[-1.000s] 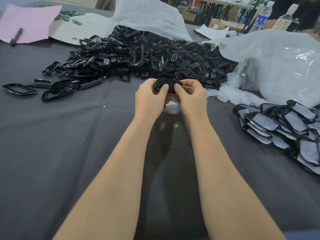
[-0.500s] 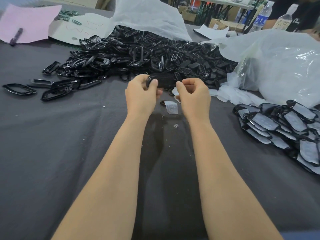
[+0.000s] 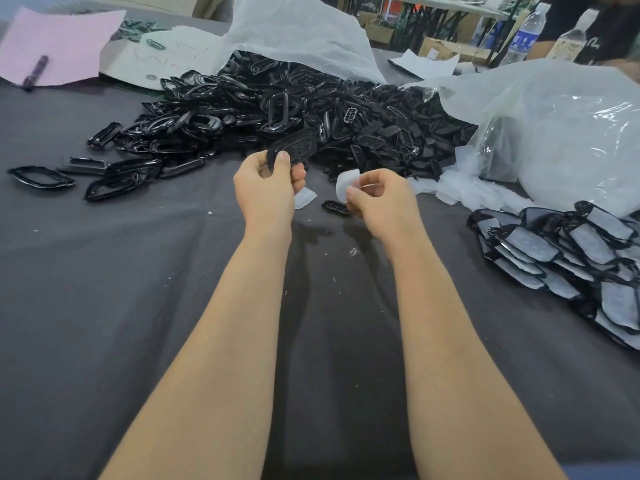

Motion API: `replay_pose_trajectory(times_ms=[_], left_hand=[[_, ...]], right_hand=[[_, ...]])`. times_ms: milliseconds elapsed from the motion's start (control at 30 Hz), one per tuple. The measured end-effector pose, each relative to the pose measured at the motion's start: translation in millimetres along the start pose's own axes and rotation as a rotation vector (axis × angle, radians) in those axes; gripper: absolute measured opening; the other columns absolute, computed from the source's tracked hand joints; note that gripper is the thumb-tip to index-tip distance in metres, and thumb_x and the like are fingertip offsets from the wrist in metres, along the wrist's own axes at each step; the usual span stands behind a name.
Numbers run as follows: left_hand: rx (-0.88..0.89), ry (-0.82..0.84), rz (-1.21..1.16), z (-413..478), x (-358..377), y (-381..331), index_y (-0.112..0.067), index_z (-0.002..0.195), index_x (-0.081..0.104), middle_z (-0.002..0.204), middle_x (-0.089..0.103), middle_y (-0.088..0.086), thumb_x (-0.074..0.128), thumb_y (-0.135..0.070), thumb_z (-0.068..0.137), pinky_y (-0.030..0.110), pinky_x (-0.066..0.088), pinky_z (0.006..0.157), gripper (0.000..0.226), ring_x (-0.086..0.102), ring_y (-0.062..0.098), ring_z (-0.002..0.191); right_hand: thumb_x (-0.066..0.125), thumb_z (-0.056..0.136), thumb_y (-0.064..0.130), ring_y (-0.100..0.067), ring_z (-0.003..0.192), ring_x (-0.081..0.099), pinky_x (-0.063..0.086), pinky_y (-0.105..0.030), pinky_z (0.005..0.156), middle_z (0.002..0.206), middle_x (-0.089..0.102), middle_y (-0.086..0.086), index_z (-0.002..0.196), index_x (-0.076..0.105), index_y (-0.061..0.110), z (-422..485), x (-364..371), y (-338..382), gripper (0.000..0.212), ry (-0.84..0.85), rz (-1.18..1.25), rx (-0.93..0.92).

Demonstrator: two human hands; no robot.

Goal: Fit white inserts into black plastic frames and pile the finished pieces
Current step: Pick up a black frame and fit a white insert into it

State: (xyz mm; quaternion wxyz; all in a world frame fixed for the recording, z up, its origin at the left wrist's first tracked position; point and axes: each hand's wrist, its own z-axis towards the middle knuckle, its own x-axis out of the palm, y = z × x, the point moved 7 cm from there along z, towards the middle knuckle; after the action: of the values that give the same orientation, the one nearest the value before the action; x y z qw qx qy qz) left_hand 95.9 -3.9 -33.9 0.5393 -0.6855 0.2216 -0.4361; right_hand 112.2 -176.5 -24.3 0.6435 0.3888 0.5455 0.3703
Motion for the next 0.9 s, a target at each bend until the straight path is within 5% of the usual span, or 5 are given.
replay_pose_trajectory(times_ms=[100, 233, 433, 767, 900], left_hand=[[-0.010, 0.014, 0.020, -0.7, 1.8, 2.2, -0.006, 0.102, 0.056, 0.079, 0.061, 0.002, 0.052, -0.008, 0.098, 0.015, 0.052, 0.059, 0.006, 0.062, 0.002, 0.059], [0.008, 0.060, 0.072, -2.3, 5.5, 2.9, -0.018, 0.086, 0.054, 0.076, 0.059, -0.002, 0.052, -0.008, 0.098, 0.015, 0.052, 0.059, 0.015, 0.062, 0.001, 0.058], [0.042, 0.134, 0.178, -5.3, 11.9, 3.2, -0.016, 0.091, 0.056, 0.072, 0.062, -0.003, 0.052, -0.009, 0.098, 0.019, 0.056, 0.065, 0.011, 0.062, 0.000, 0.056], [0.114, 0.242, 0.323, -9.8, 21.8, 0.7, -0.005, 0.115, 0.059, 0.086, 0.068, 0.007, 0.053, -0.012, 0.098, 0.019, 0.056, 0.066, 0.020, 0.065, 0.003, 0.063], [0.113, 0.313, 0.295, -14.6, 27.9, 0.3, -0.012, 0.103, 0.061, 0.081, 0.070, 0.001, 0.054, -0.010, 0.097, 0.021, 0.057, 0.069, 0.010, 0.067, 0.003, 0.065]], right_hand=[[0.060, 0.089, 0.003, -0.013, 0.074, 0.063, 0.055, -0.036, 0.086, 0.078, 0.065, 0.002, 0.083, 0.061, 0.020, 1.5, 1.8, 0.2, 0.018, 0.014, 0.116, -0.017], [0.059, 0.092, 0.005, -0.006, 0.066, 0.056, 0.052, -0.016, 0.063, 0.071, 0.057, 0.003, 0.082, 0.063, 0.019, -0.4, 3.4, 1.7, 0.018, 0.051, 0.427, 0.051], [0.052, 0.097, 0.004, -0.009, 0.062, 0.059, 0.053, -0.018, 0.059, 0.068, 0.060, 0.005, 0.086, 0.062, 0.015, -4.8, -2.5, 10.8, 0.018, 0.018, 0.817, 0.081], [0.059, 0.091, 0.000, -0.008, 0.069, 0.061, 0.053, -0.017, 0.067, 0.085, 0.063, -0.007, 0.089, 0.060, 0.010, -9.5, -4.7, 26.8, 0.011, -0.043, 0.465, -0.150], [0.060, 0.091, 0.002, -0.011, 0.071, 0.059, 0.054, -0.020, 0.064, 0.082, 0.062, -0.007, 0.082, 0.058, 0.016, -10.8, -6.2, 25.3, 0.017, -0.164, 0.400, -0.179]])
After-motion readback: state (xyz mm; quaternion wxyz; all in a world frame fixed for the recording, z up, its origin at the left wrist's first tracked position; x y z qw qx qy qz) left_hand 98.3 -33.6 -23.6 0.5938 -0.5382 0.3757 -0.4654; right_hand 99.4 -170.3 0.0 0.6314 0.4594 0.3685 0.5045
